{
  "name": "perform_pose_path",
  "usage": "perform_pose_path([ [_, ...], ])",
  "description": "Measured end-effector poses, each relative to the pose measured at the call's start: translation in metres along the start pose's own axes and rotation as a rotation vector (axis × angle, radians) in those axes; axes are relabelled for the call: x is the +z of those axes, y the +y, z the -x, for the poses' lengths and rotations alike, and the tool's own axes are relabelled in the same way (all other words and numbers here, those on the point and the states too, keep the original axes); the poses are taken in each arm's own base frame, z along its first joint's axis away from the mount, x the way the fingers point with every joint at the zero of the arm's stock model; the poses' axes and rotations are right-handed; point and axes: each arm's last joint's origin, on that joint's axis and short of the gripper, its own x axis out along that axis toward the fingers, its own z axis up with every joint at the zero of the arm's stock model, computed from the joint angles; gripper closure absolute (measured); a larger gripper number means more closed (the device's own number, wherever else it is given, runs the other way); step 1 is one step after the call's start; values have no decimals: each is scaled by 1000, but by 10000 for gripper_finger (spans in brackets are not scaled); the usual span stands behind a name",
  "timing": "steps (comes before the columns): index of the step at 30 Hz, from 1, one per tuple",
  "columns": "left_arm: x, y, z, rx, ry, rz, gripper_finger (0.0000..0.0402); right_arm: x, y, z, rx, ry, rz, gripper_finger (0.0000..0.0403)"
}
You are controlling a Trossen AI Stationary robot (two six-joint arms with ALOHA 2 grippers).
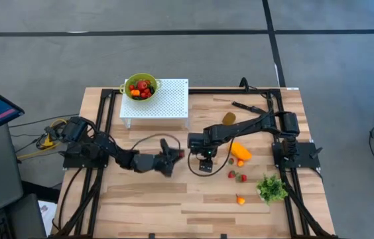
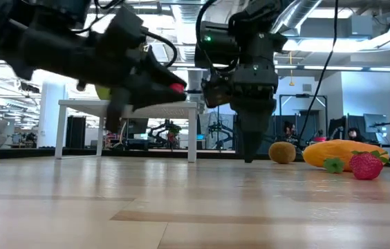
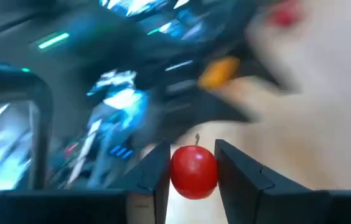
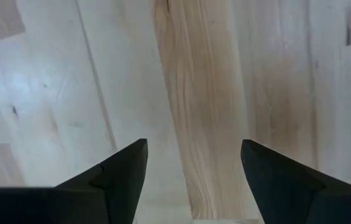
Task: Pick & Place Fruit
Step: Put the red cherry into the green strainer bowl on the shelf
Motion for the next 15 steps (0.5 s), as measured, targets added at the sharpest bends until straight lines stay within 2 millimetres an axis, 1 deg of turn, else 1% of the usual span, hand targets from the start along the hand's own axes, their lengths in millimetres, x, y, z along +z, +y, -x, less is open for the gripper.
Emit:
perform_pose_path([
  [2,-3,14,-5,92,39,31,303,-2,-1,-3,0,2,-2,150],
  [4,-4,33,-9,169,56,79,296,-3,-2,-5,-1,4,-2,150],
  [6,-3,58,-11,259,64,156,289,-5,-2,-7,-1,7,-3,150],
  [8,-4,85,-7,355,79,237,286,-6,-3,-8,-2,11,-4,149],
  [11,-4,124,6,503,99,344,292,-6,-3,-8,-2,13,-4,149],
  [15,-6,171,33,671,100,459,300,-3,-2,-8,6,-17,3,149],
])
